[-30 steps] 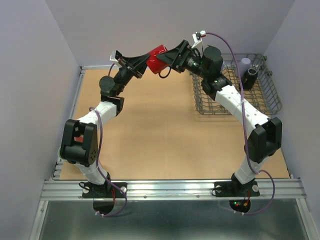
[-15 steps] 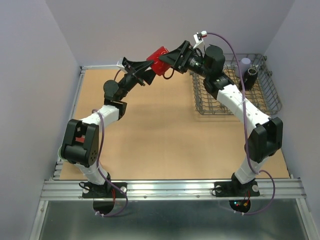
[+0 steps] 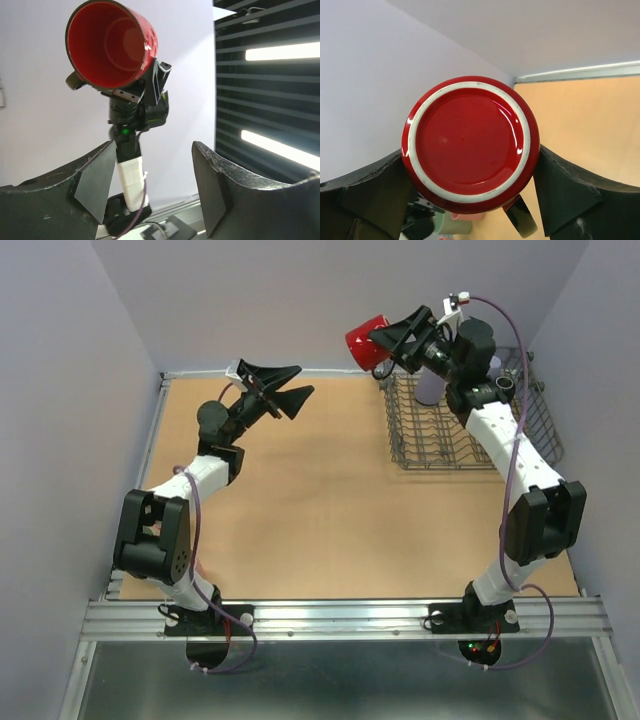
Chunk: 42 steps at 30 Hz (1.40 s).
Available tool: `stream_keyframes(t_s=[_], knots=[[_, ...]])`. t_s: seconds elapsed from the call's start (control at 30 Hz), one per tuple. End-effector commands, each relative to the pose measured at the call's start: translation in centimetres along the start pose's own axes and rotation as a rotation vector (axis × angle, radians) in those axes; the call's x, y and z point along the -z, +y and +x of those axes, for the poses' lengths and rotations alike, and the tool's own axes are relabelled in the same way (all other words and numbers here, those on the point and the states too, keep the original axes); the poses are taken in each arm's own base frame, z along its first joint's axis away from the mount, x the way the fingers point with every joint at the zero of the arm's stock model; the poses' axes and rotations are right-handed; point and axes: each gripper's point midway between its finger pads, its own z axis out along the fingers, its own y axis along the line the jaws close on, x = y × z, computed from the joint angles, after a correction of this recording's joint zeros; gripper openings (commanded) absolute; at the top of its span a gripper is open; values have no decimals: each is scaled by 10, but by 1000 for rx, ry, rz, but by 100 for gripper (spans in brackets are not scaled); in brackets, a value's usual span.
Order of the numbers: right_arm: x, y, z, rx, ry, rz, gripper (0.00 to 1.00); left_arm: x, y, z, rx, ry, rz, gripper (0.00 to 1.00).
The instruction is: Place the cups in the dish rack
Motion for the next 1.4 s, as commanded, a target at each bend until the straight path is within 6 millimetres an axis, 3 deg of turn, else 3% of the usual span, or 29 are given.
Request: stream_keyframes(t_s=[0.0, 0.1, 0.37, 0.4, 0.43, 0.47, 0.57, 0.73, 1.03, 1.37], knots=[[39, 19, -51, 178, -111, 31, 0, 8, -15, 13, -197, 44, -52, 73], [52, -30, -57, 248, -125, 230, 0, 9, 0, -4, -281, 6, -221, 71], [86, -120, -58, 397, -109, 609, 0, 31, 2, -58, -628, -139, -619, 70], [88, -130, -55, 400, -101, 638, 0, 41, 11, -61, -621, -150, -699, 70], [91, -141, -50, 405, -88, 671, 0, 38, -3, -62, -673, -166, -703, 70], [91, -153, -45, 413, -65, 696, 0, 43, -4, -71, -734, -195, -741, 70], [97, -181, -42, 414, -64, 785, 0, 53, -16, -72, -796, -229, -800, 70], [98, -216, -41, 422, -67, 896, 0, 73, -29, -72, -902, -266, -886, 69], [93, -287, -23, 386, -36, 1051, 0, 99, -23, -66, -940, -248, -953, 68], [74, -323, -21, 421, -48, 1052, 1, 116, -31, -70, -980, -271, -1003, 68]])
